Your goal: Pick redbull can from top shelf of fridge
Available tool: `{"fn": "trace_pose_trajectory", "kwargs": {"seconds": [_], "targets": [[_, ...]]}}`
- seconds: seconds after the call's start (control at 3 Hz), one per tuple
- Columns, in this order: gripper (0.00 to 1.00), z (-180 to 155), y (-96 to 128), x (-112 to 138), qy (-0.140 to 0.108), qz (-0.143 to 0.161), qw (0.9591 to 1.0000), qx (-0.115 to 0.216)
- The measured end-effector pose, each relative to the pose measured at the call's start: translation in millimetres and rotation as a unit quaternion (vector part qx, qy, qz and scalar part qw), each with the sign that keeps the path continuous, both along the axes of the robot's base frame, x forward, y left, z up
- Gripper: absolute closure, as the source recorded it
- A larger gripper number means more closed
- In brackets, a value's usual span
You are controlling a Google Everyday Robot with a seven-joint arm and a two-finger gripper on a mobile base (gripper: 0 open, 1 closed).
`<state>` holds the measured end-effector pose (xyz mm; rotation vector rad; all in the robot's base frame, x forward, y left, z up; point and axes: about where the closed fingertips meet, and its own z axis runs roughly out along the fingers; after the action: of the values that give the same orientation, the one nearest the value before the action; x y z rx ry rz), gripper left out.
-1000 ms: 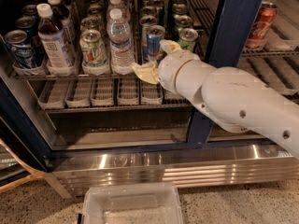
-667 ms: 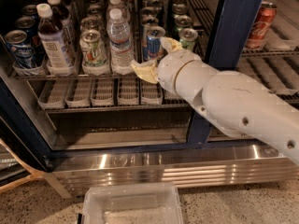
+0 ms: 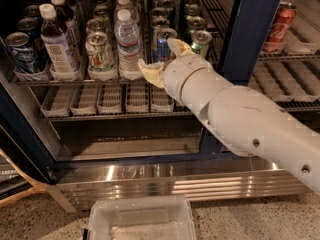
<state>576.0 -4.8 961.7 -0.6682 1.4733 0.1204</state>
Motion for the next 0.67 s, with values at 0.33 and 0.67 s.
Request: {"fn": "trace_pose_trajectory", "kwargs": {"seconds": [0.33,0.67], "targets": [[0.40,7.3,-8.7,6.2,-0.022,-0.034,0.9991,0.011],[0.38,24.8,-26.3,9.0,-0.059,-0.077,0.9951,0.022]]}}
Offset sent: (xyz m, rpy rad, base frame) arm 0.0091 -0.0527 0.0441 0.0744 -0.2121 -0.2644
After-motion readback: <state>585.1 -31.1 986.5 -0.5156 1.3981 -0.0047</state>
